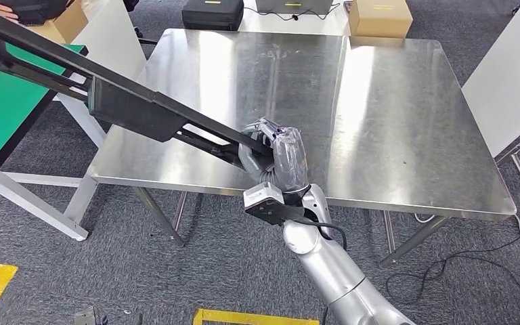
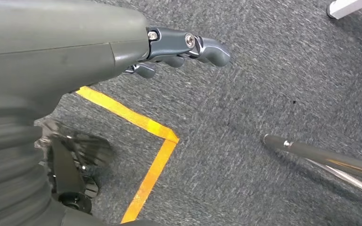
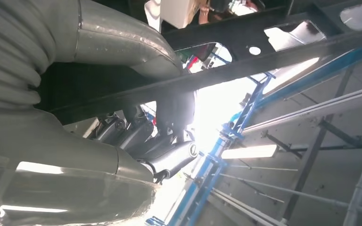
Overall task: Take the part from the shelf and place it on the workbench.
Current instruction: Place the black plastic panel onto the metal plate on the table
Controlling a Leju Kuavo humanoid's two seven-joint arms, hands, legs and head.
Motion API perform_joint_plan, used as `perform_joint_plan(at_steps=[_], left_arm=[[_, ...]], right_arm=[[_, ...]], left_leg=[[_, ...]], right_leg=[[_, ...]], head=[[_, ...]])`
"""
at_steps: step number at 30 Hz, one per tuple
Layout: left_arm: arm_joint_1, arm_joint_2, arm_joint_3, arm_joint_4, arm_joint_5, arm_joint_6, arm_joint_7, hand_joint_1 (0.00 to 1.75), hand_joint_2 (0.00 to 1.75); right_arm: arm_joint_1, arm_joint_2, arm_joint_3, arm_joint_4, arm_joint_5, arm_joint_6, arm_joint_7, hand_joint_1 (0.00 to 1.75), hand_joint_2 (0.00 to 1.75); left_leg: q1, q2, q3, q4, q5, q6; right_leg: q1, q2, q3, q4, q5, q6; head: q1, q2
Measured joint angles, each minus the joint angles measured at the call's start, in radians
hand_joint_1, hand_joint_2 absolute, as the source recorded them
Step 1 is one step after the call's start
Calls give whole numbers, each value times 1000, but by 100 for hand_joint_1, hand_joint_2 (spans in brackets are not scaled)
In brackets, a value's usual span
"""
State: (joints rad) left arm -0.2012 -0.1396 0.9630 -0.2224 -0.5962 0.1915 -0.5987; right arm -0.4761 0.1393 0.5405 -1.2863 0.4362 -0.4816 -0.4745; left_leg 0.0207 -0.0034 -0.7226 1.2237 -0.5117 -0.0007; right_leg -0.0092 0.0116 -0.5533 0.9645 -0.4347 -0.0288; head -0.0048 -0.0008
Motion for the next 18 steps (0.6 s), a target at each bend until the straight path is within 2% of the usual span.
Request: perform_joint_plan(at_steps=[2,3,4,6,7,8,9,10,12,13,14,15,17,18], left_arm=[[-1,2,-1,0,-3,0,2,0,175],[-2,2,-2,0,-5,0,3,0,175],[-3,3,-2,0,-6,0,4,0,175],[-7,2,-3,0,-7,0,6,0,175],[-7,2,-4,0,-7,0,8,0,175],[-8,2,-4,0,-8,-1,10,0,175],[-10,1,-6,0,-10,-2,13,0,175],[-13,1,-9,0,-12,-3,17,0,175],[-18,1,-16,0,-17,-3,25,0,175],[-19,0,-20,0,-19,-3,28,0,175],[-19,0,-23,0,-20,-3,31,0,175],[-20,-2,-26,0,-21,-2,33,0,175],[-24,-4,-29,0,-24,-1,37,0,175],[-27,-5,-31,0,-25,0,39,0,175]], right_arm=[[0,0,-2,0,20,-17,5,175,175],[0,0,-2,0,31,-27,8,175,175],[-1,0,-4,0,47,-38,14,175,175],[0,1,-6,-2,95,-67,30,175,175],[1,2,-7,-4,131,-86,41,175,175],[0,1,-8,-5,175,-107,55,175,175],[-2,1,-8,-6,225,-128,72,175,175],[-3,0,-8,-6,276,-145,93,175,175],[-6,-1,-8,-1,387,-173,141,175,175],[-5,-1,-7,6,446,-181,168,175,175],[-6,-2,-6,14,505,-187,195,175,175],[-8,-2,-5,26,563,-188,224,175,175],[-21,-3,-2,56,660,-185,279,175,175],[-32,-4,0,78,696,-182,306,175,175]], left_leg=[[-8,1,45,-132,91,25],[-14,2,66,-184,117,37],[-20,3,81,-216,130,48],[-29,3,100,-239,122,63],[-28,3,114,-250,125,69],[-27,3,127,-261,126,75],[-24,3,138,-267,126,79],[-21,3,144,-271,126,81],[-20,0,149,-271,119,81],[-20,-1,151,-271,114,79],[-18,-3,155,-270,109,75],[-15,-5,161,-269,102,68],[-10,-8,173,-259,85,52],[-9,-9,175,-252,76,43]], right_leg=[[6,2,25,-1,-16,2],[8,3,33,-4,-23,4],[8,3,38,-7,-28,8],[12,2,44,-4,-25,22],[14,1,44,3,-26,29],[17,0,39,21,-29,35],[15,-1,20,55,-40,39],[13,-1,-13,108,-58,39],[5,-2,-101,239,-98,38],[0,-2,-138,281,-110,42],[-6,-2,-159,290,-105,53],[-12,-3,-159,257,-80,70],[-24,-9,-120,119,2,106],[-26,-12,-100,59,24,106]], head=[[1,0],[2,0],[3,0],[2,0],[0,0],[0,0],[1,0],[2,0],[5,0],[6,0],[6,0],[6,0],[9,0],[11,0]])
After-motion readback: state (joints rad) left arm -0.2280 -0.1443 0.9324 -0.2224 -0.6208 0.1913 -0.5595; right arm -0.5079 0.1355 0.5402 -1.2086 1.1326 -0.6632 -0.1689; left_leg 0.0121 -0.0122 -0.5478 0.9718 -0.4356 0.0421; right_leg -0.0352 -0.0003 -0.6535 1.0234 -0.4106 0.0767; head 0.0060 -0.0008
